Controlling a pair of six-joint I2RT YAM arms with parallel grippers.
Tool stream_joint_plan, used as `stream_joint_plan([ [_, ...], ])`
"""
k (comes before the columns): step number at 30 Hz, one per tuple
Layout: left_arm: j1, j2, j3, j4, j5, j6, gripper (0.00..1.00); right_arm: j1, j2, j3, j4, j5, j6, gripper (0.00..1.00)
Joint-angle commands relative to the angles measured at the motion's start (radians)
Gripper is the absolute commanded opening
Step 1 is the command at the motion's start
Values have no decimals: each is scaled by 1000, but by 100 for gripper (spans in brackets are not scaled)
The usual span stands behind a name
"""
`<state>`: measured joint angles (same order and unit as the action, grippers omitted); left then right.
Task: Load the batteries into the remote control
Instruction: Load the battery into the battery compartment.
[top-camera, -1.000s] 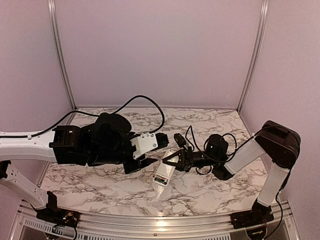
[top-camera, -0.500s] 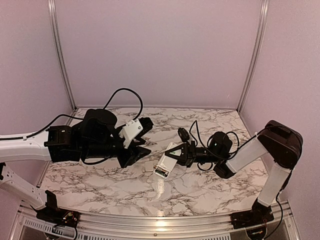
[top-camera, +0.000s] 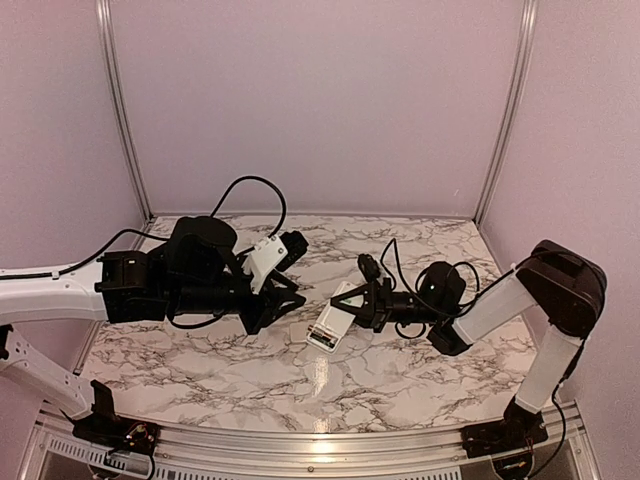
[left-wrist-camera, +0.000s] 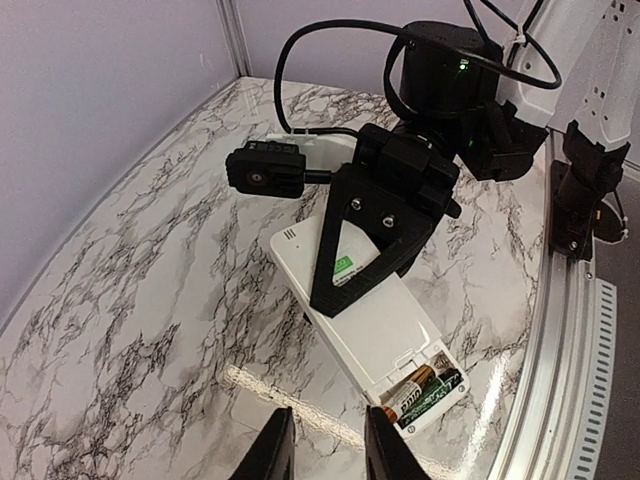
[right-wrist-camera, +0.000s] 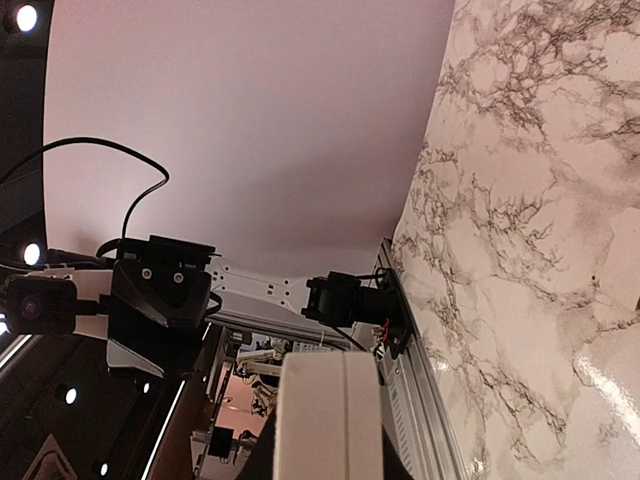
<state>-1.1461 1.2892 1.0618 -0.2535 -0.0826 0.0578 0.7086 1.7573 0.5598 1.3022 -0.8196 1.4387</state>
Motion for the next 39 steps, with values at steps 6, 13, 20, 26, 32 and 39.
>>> stream_joint_plan([
  [6,6,116,64,-109,-171,-36,18,-22,-176,32,-84,59,-229,0],
  [13,6,153,95,-122,-242,-32,14,-28,-202,36,-117,48,-233,0],
  [20,-21,189,145,-165,-341,-13,11,-29,-181,34,-128,54,-196,0],
  [26,-65,250,197,-200,-410,17,10,-29,-161,37,-130,51,-178,0],
  [32,-87,286,232,-214,-411,41,9,-29,-152,35,-123,49,-169,0],
  [39,-111,335,275,-241,-427,69,6,-29,-148,32,-124,48,-163,0],
])
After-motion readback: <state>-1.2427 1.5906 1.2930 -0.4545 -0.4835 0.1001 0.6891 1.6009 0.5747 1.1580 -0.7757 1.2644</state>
